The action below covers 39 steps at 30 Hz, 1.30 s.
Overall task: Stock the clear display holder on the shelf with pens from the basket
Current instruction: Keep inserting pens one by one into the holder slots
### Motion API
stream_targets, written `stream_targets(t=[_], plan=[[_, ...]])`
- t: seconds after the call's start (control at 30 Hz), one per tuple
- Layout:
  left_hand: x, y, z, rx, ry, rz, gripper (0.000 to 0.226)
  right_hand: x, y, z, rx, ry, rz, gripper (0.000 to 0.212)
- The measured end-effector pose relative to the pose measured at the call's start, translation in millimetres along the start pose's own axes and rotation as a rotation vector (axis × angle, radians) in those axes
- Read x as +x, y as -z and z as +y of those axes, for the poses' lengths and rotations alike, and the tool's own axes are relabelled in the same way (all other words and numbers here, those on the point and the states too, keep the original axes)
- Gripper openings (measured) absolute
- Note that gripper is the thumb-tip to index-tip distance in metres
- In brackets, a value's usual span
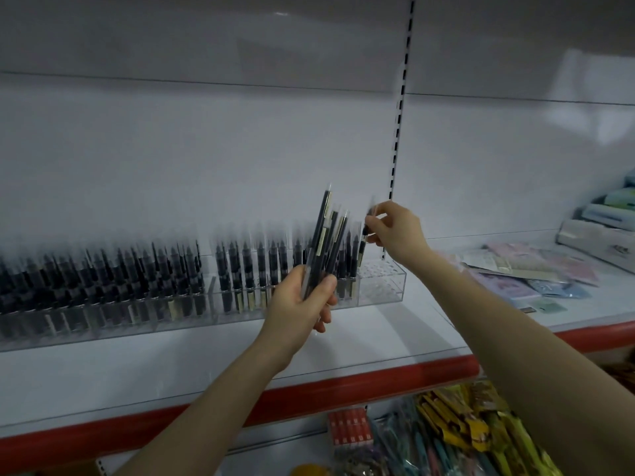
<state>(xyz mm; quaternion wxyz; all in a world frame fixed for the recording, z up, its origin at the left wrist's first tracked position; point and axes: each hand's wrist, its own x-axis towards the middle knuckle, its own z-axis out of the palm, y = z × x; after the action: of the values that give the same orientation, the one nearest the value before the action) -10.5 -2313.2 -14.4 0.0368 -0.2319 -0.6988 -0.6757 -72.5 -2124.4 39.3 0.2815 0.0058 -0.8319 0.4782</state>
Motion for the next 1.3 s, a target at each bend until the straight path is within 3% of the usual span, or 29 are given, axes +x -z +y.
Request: stream_targets(t=[0.33, 0.53, 0.7, 0.77, 0.9, 1.13, 1.3], plan=[[3.7, 0.5, -0.9, -0.023, 0.019, 0.022, 0.009, -3.2, -6.7, 10.5, -0.095, -0.049, -0.176, 0.004], [3.5, 1.9, -3.3, -0.023, 0.026, 0.032, 0.011, -3.8, -6.8, 15.7, -0.036, -0.09, -0.192, 0.003], [1.8, 2.6, -2.3, -0.038, 0.022, 0.04, 0.015, -5.7, -7.6, 15.5, -0.024, -0.135, -0.188, 0.023], [0.4, 3.8, 0.0, -0.057, 0.028, 0.032, 0.014, -10.4, -5.8, 14.9, -0.028, -0.143, -0.11, 0.032], [-4.4, 7.9, 6.3, -0.115, 0.052, 0.033, 0.012, -36.4, 0.6, -3.0, 0.123, -0.051, 0.188, 0.019], [-21.4, 0.4, 20.7, -0.157, 0.076, -0.011, 0.006, -95.9, -6.0, -52.9, 0.424, -0.076, -0.118, 0.012], [-36.6, -1.8, 29.6, -0.216, 0.1, -0.041, 0.006, -107.7, -10.3, -58.0, 0.514, -0.151, -0.059, 0.01]])
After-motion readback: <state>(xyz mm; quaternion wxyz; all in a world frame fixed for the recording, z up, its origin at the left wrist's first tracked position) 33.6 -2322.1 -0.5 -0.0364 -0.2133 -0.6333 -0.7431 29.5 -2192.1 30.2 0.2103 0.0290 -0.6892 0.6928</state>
